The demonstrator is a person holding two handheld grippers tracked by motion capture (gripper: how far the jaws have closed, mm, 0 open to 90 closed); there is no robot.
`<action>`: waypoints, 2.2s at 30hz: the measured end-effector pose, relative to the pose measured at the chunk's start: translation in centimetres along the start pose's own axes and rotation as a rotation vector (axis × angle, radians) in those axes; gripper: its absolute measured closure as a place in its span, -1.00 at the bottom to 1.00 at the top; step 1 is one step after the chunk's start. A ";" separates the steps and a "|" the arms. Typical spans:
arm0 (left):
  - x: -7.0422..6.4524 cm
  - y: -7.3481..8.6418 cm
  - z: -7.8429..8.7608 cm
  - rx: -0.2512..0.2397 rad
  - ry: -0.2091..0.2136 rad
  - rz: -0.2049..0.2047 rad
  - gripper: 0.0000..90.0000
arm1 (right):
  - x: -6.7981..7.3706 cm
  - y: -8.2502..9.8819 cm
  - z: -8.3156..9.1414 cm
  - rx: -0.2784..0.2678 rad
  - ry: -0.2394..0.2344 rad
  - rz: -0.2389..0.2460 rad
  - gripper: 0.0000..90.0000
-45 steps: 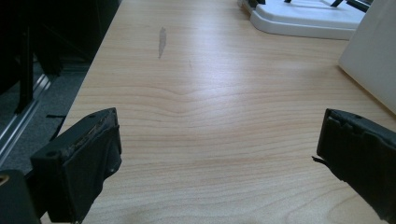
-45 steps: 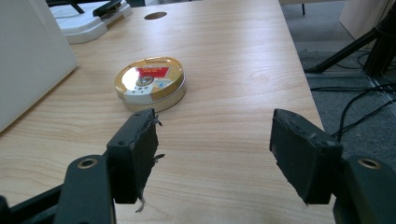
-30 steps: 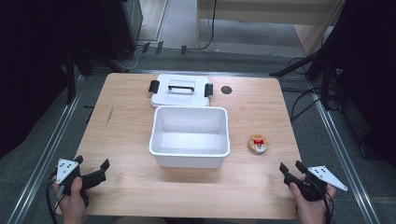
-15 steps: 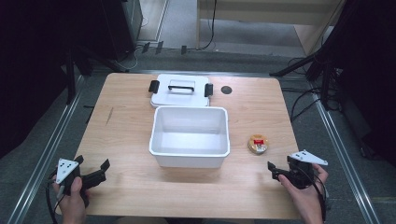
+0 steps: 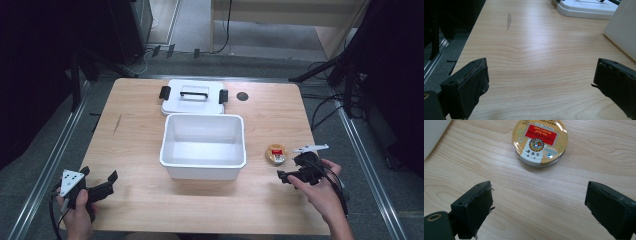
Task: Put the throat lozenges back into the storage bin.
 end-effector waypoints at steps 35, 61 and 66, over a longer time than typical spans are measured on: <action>0.0 0.0 0.0 0.000 0.007 0.005 -0.99 | 1.2 -5.4 -3.2 0.255 0.027 0.023 -0.88; 0.0 0.0 0.0 0.001 0.005 0.006 -0.99 | 0.7 -6.3 -6.3 0.399 0.086 -0.001 -0.88; 0.0 0.0 0.0 0.003 0.005 0.009 -0.99 | 0.8 -6.2 -6.7 0.432 0.087 -0.011 -0.78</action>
Point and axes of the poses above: each handheld gripper's, and its own axes: z roughly backward along the jaws, y roughly out of its underside, x roughly to its left, the point moved 8 cm from there along -z, roughly forward along the jaws, and after that the axes turned 9 degrees about y, right-handed, at the moved point
